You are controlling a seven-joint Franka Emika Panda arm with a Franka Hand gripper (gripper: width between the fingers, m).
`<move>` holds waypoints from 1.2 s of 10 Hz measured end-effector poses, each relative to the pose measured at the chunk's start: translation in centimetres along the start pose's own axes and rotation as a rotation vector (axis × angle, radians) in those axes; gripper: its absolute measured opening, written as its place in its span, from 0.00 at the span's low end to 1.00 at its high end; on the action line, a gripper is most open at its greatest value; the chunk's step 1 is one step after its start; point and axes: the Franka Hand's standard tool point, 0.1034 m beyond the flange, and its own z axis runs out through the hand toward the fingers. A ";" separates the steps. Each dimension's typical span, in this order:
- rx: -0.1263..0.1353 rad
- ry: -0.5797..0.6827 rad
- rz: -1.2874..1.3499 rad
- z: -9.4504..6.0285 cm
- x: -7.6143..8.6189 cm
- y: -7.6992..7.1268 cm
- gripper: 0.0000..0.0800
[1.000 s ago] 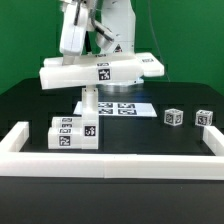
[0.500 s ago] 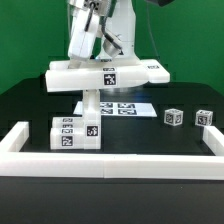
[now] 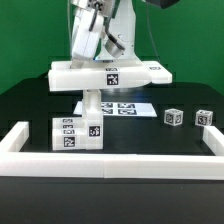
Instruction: Assemble chair
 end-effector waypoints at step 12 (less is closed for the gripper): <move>0.028 0.078 -0.023 0.4 0.4 -0.4 0.36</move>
Offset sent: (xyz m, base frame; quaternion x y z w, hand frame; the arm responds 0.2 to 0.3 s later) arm -0.0159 0.0073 -0.0086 -0.0359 0.0369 -0.0136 0.9986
